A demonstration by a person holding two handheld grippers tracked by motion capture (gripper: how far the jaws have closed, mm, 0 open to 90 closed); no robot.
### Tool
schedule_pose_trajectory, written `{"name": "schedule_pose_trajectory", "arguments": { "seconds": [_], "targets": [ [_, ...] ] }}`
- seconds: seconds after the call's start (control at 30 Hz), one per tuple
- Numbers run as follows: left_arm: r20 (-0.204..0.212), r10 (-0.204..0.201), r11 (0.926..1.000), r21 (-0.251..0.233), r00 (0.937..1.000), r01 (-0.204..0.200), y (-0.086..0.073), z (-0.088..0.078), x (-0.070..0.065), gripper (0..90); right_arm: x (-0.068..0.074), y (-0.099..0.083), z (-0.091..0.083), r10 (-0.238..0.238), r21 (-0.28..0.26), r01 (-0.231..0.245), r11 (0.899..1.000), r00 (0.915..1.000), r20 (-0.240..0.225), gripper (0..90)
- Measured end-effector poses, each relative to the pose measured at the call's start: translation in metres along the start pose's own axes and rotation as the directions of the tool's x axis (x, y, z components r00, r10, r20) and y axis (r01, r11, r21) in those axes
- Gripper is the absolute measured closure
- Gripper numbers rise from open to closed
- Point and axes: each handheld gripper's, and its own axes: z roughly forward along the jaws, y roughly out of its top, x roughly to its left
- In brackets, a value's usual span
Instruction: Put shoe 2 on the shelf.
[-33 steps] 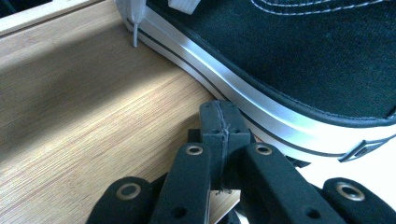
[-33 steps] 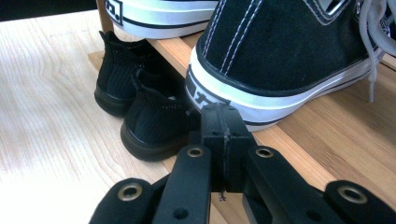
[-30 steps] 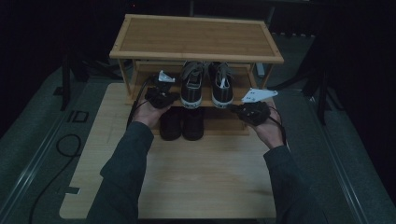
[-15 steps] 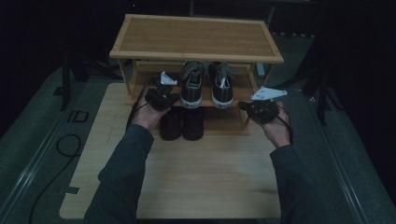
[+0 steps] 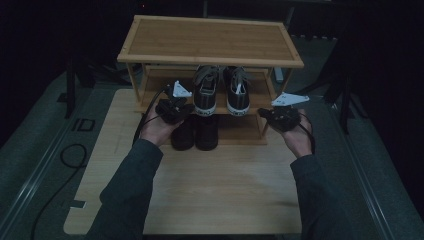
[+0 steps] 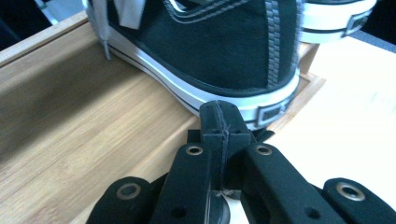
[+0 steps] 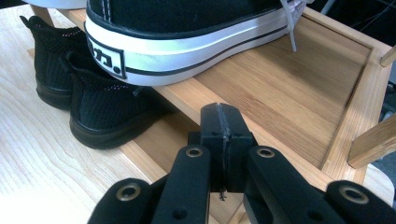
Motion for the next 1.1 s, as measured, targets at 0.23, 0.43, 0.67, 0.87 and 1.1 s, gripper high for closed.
{"name": "schedule_pose_trajectory", "arguments": {
  "seconds": [0.23,0.43,0.67,0.87,1.1],
  "targets": [
    [0.016,0.005,1.0000,0.005,0.9999,-0.005,0.001,-0.001,-0.002,90.0,0.000,0.000,0.001,0.004,0.015,-0.004,1.000,0.9999,-0.009,89.8],
    [0.026,0.011,0.9999,0.002,0.9996,-0.011,0.002,0.001,-0.004,90.0,-0.001,0.000,0.001,0.013,0.016,-0.012,1.000,0.9998,-0.016,89.8],
    [0.040,0.020,0.9998,-0.006,0.9990,-0.020,0.006,0.005,-0.010,90.0,-0.002,0.000,0.001,0.014,0.019,-0.013,1.000,0.9996,-0.023,89.7],
    [0.047,0.022,0.9997,-0.007,0.9987,-0.022,0.007,0.007,-0.013,90.0,-0.001,0.000,0.002,0.015,0.019,-0.014,1.000,0.9995,-0.026,89.7],
    [0.051,0.031,0.9995,-0.010,0.9982,-0.031,0.010,0.010,-0.017,90.0,0.000,0.000,0.002,0.016,0.019,-0.016,1.000,0.9996,-0.023,89.2]
  ]
}}
